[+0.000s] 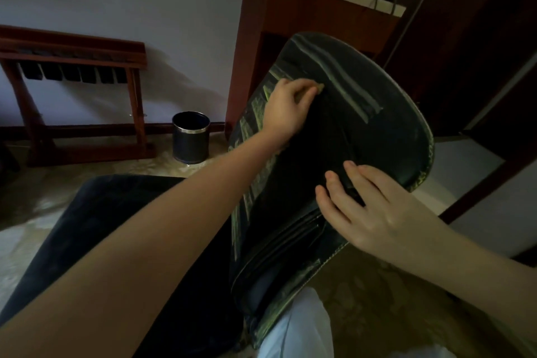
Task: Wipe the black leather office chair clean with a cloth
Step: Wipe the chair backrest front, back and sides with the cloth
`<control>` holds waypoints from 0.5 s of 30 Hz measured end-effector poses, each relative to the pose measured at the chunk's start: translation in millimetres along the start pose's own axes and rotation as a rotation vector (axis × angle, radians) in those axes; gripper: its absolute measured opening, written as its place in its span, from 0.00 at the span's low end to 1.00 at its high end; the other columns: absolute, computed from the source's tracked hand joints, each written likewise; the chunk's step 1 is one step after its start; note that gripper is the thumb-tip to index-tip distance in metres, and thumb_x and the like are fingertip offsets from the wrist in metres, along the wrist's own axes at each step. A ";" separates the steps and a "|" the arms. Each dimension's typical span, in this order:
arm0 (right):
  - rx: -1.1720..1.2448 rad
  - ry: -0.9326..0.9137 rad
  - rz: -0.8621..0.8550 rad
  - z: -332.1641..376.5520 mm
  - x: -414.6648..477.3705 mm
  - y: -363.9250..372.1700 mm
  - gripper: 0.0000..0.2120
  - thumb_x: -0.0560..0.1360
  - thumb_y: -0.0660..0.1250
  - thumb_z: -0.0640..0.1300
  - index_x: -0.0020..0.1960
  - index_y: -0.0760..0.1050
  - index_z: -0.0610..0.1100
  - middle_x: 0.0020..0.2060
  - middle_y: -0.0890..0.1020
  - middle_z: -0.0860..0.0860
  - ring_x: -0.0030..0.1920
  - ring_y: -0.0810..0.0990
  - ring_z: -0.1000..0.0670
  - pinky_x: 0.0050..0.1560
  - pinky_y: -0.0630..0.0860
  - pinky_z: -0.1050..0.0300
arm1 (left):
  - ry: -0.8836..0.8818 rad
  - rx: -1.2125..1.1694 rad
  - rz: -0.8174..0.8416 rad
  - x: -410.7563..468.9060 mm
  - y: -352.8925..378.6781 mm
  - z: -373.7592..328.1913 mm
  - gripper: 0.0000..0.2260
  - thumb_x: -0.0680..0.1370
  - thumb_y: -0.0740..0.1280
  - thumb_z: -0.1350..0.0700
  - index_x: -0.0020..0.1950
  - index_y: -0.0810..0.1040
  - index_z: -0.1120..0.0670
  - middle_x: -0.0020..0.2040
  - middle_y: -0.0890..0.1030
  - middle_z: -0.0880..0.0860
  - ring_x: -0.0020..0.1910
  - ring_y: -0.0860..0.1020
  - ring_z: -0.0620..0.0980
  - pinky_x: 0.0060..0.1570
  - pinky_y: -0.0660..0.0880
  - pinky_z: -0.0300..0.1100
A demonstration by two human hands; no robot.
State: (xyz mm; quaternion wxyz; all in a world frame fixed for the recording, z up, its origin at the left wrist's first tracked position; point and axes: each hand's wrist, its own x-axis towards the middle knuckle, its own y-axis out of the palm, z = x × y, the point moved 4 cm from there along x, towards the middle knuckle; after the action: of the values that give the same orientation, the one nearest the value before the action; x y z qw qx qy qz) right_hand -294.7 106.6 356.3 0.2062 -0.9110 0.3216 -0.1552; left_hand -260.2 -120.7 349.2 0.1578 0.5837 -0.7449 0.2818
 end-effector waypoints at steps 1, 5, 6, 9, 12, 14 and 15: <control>-0.003 -0.017 -0.003 -0.9 -0.6 0.7 0.14 0.80 0.52 0.33 0.57 0.74 0.35 0.50 0.82 0.38 0.49 0.82 0.37 0.51 0.78 0.47 | -0.019 -0.007 -0.008 3.8 1.3 2.6 0.10 0.79 0.63 0.53 0.58 0.79 0.51 0.55 0.76 0.52 0.51 0.71 0.42 0.51 0.65 0.34; -0.030 -0.056 -0.005 -1.4 -2.2 1.7 0.13 0.80 0.53 0.34 0.58 0.74 0.35 0.50 0.82 0.39 0.48 0.82 0.38 0.50 0.78 0.48 | -0.028 0.001 -0.030 -7.3 2.8 1.8 0.11 0.80 0.61 0.54 0.59 0.78 0.52 0.54 0.75 0.52 0.51 0.72 0.43 0.48 0.64 0.33; -0.038 -0.061 -0.006 -1.1 -2.4 1.0 0.13 0.80 0.53 0.34 0.58 0.74 0.35 0.50 0.82 0.39 0.48 0.82 0.38 0.50 0.78 0.48 | -0.023 -0.001 -0.028 -14.0 1.9 0.4 0.10 0.80 0.61 0.54 0.59 0.78 0.53 0.54 0.75 0.52 0.51 0.72 0.43 0.48 0.64 0.33; -0.052 -0.083 0.000 -0.9 -3.2 -0.4 0.13 0.80 0.53 0.33 0.58 0.74 0.35 0.50 0.81 0.38 0.48 0.81 0.37 0.50 0.78 0.47 | 0.029 -0.035 -0.030 -45.8 -6.0 -8.5 0.10 0.79 0.62 0.56 0.57 0.79 0.55 0.53 0.77 0.55 0.49 0.72 0.39 0.48 0.65 0.27; -0.052 -0.087 -0.007 -2.6 -3.5 -0.5 0.12 0.80 0.54 0.33 0.58 0.74 0.35 0.49 0.81 0.38 0.48 0.82 0.38 0.50 0.78 0.48 | 0.081 -0.091 -0.005 -90.7 -15.8 -21.0 0.11 0.78 0.61 0.55 0.58 0.79 0.55 0.51 0.77 0.53 0.49 0.72 0.33 0.51 0.66 0.24; -0.050 -0.088 -0.012 -2.3 -4.0 -0.8 0.12 0.80 0.55 0.34 0.58 0.73 0.35 0.49 0.81 0.38 0.48 0.81 0.38 0.50 0.78 0.47 | 0.083 -0.131 0.021 -123.4 -22.2 -26.9 0.12 0.78 0.62 0.55 0.59 0.79 0.55 0.51 0.76 0.52 0.51 0.73 0.36 0.53 0.69 0.29; -0.049 -0.087 -0.014 -2.0 -4.0 -1.0 0.11 0.80 0.55 0.34 0.58 0.73 0.35 0.50 0.81 0.38 0.48 0.81 0.38 0.51 0.78 0.47 | 0.087 -0.150 0.035 -138.2 -25.5 -29.1 0.12 0.78 0.62 0.54 0.59 0.78 0.54 0.51 0.76 0.51 0.52 0.74 0.37 0.54 0.70 0.31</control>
State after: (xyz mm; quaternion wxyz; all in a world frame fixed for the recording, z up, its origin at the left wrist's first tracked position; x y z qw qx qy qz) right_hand -297.9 109.3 358.0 0.1966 -0.9239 0.3098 -0.1088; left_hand -201.4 0.7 300.2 0.2283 0.5445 -0.7665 0.2529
